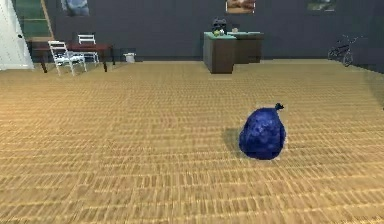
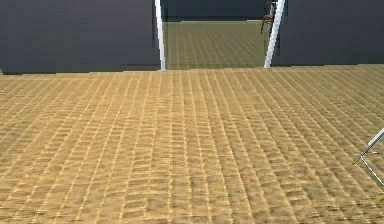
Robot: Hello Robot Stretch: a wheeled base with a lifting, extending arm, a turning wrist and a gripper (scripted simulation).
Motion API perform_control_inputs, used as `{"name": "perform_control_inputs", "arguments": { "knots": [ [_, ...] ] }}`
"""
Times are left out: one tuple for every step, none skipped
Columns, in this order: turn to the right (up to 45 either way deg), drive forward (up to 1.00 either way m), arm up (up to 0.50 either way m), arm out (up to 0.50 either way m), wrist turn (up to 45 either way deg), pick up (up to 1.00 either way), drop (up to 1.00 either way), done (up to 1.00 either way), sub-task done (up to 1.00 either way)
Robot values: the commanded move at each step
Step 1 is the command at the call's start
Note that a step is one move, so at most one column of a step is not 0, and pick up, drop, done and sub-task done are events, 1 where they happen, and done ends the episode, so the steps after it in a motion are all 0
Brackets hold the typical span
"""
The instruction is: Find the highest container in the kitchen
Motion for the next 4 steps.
{"name": "perform_control_inputs", "arguments": {
  "knots": [
    [-3.0, 0.00, 0.00, 0.00, 0.0, 0.00, 0.00, 0.00, 0.00],
    [0.0, 1.00, 0.00, 0.00, 0.0, 0.00, 0.00, 0.00, 0.00],
    [0.0, 1.00, 0.00, 0.00, 0.0, 0.00, 0.00, 0.00, 0.00],
    [0.0, 0.20, 0.00, 0.00, 0.0, 0.00, 0.00, 0.00, 0.00]
  ]
}}
